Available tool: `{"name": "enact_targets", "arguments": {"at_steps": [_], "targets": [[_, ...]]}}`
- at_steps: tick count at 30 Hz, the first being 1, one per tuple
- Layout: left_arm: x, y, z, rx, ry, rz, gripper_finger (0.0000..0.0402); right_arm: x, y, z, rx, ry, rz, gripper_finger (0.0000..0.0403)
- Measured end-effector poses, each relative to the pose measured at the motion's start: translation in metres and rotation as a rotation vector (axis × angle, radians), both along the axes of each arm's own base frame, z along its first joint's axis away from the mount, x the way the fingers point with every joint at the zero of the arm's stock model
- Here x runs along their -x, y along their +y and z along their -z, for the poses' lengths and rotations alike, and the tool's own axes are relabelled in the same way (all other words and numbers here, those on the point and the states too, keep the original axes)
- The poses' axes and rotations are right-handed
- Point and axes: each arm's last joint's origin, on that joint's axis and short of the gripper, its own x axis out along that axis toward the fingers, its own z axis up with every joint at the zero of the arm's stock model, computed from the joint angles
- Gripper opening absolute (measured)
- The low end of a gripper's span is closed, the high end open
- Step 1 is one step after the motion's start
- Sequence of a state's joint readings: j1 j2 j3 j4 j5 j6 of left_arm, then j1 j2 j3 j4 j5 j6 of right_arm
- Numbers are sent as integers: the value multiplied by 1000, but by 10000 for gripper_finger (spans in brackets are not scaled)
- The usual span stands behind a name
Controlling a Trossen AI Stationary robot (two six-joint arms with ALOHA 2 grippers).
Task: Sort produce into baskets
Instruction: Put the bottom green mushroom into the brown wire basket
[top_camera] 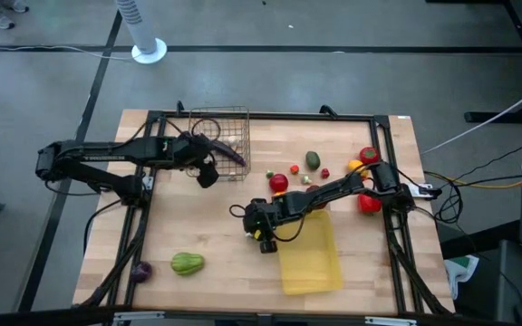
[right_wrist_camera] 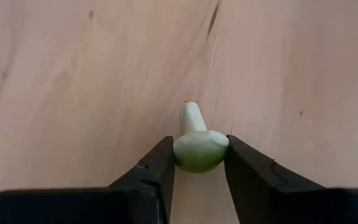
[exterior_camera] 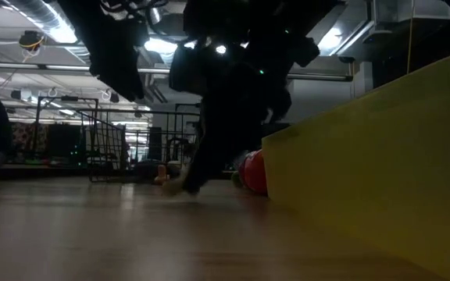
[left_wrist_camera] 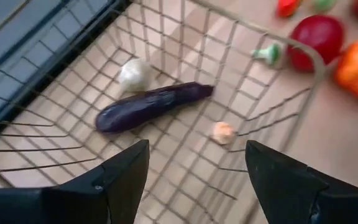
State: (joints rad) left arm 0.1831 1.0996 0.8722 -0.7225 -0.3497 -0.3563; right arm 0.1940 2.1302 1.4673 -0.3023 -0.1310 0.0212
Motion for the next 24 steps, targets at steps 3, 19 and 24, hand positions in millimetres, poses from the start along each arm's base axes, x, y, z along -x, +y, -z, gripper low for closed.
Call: {"name": "enact_targets", "arguments": {"at_steps": [3,19,24], "targets": [[5,-2,-6,52,-54,7,263,-4,-2,-13,2,-1,2,125],[36,-30,-11,301,-3,86,262,-38,-59,-129,338,-178,107,128],[42,-40,-10,343,17,75,262,-41,-92,-146,434,-218,195,129]]}}
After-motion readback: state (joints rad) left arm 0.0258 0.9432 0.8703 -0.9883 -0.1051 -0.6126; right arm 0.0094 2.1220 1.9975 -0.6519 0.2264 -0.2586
